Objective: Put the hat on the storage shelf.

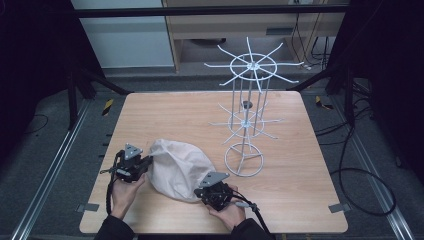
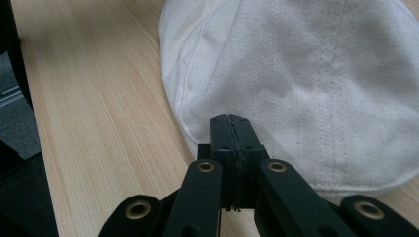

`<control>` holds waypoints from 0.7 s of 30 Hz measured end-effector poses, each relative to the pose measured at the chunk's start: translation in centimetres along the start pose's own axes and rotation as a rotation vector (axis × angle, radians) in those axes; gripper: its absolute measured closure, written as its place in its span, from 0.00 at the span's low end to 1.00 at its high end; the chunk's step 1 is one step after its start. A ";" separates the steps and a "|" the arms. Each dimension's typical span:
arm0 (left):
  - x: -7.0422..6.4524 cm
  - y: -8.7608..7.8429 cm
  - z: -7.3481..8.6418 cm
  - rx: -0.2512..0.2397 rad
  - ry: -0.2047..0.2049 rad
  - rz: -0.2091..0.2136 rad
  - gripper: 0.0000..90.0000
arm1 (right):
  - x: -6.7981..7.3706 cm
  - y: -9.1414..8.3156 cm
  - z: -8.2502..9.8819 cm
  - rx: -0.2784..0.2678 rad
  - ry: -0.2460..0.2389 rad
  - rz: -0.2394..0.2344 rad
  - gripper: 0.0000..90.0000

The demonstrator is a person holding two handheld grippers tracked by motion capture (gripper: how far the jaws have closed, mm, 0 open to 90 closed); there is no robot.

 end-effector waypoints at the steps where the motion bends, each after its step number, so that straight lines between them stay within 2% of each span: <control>1: 0.2 -0.3 0.0 -0.006 -0.009 0.000 0.91 | -0.2 -0.4 0.0 -0.012 0.004 0.006 1.00; 4: 0.6 -1.5 0.0 -0.032 -0.029 0.014 0.83 | -0.7 -1.8 -0.3 -0.054 0.012 0.028 1.00; 5: 0.6 -1.5 0.0 -0.032 -0.029 0.014 0.81 | -0.7 -1.8 -0.3 -0.054 0.012 0.028 1.00; 6: 0.7 -2.1 0.1 -0.042 -0.021 0.009 0.79 | -1.4 -2.9 -0.6 -0.088 0.008 0.068 1.00; 7: 0.7 -3.2 0.3 -0.050 -0.014 0.008 0.79 | -1.8 -3.2 -0.7 -0.098 0.011 0.082 1.00; 8: 0.6 -3.8 0.5 -0.053 -0.016 0.011 0.80 | -2.3 -3.5 -0.8 -0.111 0.018 0.106 1.00; 9: 0.6 -3.8 0.5 -0.053 -0.016 0.011 0.84 | -2.3 -3.5 -0.8 -0.111 0.018 0.106 1.00; 10: 0.0 -4.8 1.2 -0.047 -0.005 0.032 0.89 | -3.5 -3.7 -0.9 -0.138 0.044 0.144 1.00; 11: 0.0 -4.8 1.2 -0.047 -0.005 0.032 0.93 | -3.5 -3.7 -0.9 -0.138 0.044 0.144 1.00; 12: -0.6 -5.2 1.8 -0.038 0.010 0.045 0.99 | -4.7 -3.4 -0.7 -0.141 0.057 0.176 1.00; 13: -1.6 -5.2 2.9 -0.007 0.039 0.066 0.99 | -5.0 -3.2 -0.7 -0.138 0.062 0.185 1.00; 14: -1.6 -5.2 2.9 -0.007 0.039 0.066 0.99 | -5.0 -3.2 -0.7 -0.138 0.062 0.185 1.00; 16: -2.9 -4.8 4.0 0.032 0.066 0.086 1.00 | -5.7 -2.8 -0.3 -0.128 0.061 0.217 1.00; 17: -4.0 -4.2 4.7 0.064 0.094 0.084 1.00 | -6.2 -2.5 0.1 -0.115 0.068 0.241 1.00; 21: -4.7 -3.3 5.1 0.090 0.104 0.077 1.00 | -6.7 -2.3 0.4 -0.103 0.073 0.258 1.00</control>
Point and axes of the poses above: each handheld gripper's, and its own axes: y roughly forward along the jaws, z roughly out of its underside, x roughly to its left, the point moved 5 cm from there along y, roughly forward along the jaws, and after that the axes turned 13 degrees about -z, right-handed, at the moved point
